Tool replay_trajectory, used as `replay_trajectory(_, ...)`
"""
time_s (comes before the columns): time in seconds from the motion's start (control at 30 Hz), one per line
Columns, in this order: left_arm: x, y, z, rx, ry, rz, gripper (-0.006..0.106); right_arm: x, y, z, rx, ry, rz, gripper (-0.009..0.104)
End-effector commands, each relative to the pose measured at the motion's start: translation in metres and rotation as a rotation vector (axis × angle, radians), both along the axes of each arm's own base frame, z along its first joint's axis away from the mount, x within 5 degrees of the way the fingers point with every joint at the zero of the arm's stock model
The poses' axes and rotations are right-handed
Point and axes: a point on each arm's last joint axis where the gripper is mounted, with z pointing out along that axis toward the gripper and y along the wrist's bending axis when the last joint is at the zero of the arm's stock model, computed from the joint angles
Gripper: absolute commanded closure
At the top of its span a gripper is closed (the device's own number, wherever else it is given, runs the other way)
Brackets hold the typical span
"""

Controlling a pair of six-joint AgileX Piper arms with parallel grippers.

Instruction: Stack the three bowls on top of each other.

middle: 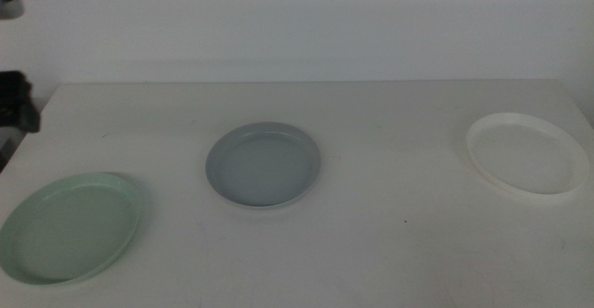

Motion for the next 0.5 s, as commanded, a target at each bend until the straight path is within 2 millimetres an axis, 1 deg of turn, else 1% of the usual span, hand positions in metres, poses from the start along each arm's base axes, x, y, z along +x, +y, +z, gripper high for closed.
replay_trajectory(0.0, 0.007, 0.013, 0.012, -0.013, -0.045, -0.042, -0.005, -0.001, 0.001, 0.011, -0.032, -0.109, 0.010, 0.045)
replay_trajectory(0.1, 0.019, 0.035, -0.006, -0.044, -0.003, -0.084, -0.005, -0.001, 0.001, 0.011, -0.032, -0.109, 0.010, 0.045)
replay_trajectory(0.23, 0.033, 0.066, -0.040, -0.056, 0.057, -0.133, -0.005, -0.001, 0.001, 0.011, -0.032, -0.109, 0.010, 0.045)
replay_trajectory(0.3, 0.038, 0.080, -0.057, -0.081, 0.089, -0.120, -0.005, -0.001, 0.001, 0.011, -0.032, -0.109, 0.010, 0.045)
replay_trajectory(0.4, 0.048, 0.094, -0.085, -0.115, 0.139, -0.088, -0.005, -0.001, 0.001, 0.011, -0.032, -0.109, 0.010, 0.045)
replay_trajectory(0.47, 0.055, 0.099, -0.103, -0.131, 0.167, -0.078, -0.005, -0.001, 0.001, 0.011, -0.032, -0.109, 0.010, 0.045)
